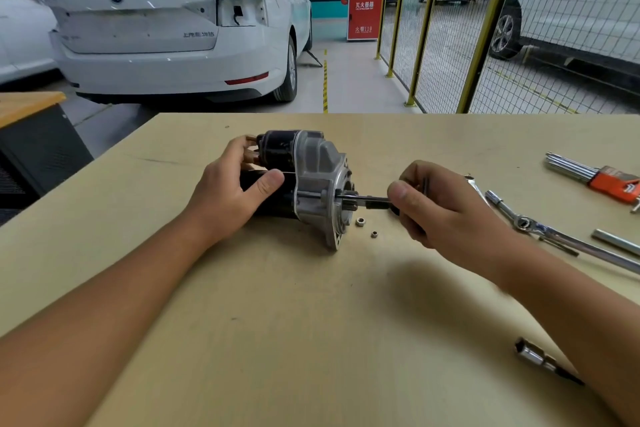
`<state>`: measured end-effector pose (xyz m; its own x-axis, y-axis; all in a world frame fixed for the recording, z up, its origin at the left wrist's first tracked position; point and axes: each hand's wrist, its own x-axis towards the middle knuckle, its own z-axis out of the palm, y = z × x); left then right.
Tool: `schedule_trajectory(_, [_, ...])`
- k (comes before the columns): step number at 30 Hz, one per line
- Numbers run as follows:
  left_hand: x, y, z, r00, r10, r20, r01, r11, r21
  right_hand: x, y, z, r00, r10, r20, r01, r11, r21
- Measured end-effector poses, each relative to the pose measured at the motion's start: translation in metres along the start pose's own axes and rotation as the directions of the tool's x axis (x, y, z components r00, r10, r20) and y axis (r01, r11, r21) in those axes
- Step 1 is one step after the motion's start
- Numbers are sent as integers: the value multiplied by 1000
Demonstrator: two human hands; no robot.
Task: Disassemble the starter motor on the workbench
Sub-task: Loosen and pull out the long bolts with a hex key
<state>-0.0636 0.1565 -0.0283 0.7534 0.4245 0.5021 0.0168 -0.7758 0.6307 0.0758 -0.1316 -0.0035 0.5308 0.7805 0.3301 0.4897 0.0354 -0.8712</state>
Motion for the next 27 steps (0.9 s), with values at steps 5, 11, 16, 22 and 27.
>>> schedule_trajectory(5, [0,12,0,982,6,-190,-5,1000,7,-1,2,-4,984,-176,-11,164,936,-312])
schedule_trajectory(11, [-5,30,4,858,490,-155,-386,814,435,4,-3,-16,883,-446,147,418,605,-678])
schedule_trajectory(16, [-13,48,23,823,568,-10,-504,737,450,2,-1,-19,862,-490,132,443,598,-668])
schedule_trajectory(22, [-15,48,20,828,561,-19,-498,749,437,-4,-9,-9,983,-163,-87,178,965,193])
schedule_trajectory(27, [-12,47,17,833,549,-64,-473,768,431,-3,-22,1,999,37,8,-36,833,552])
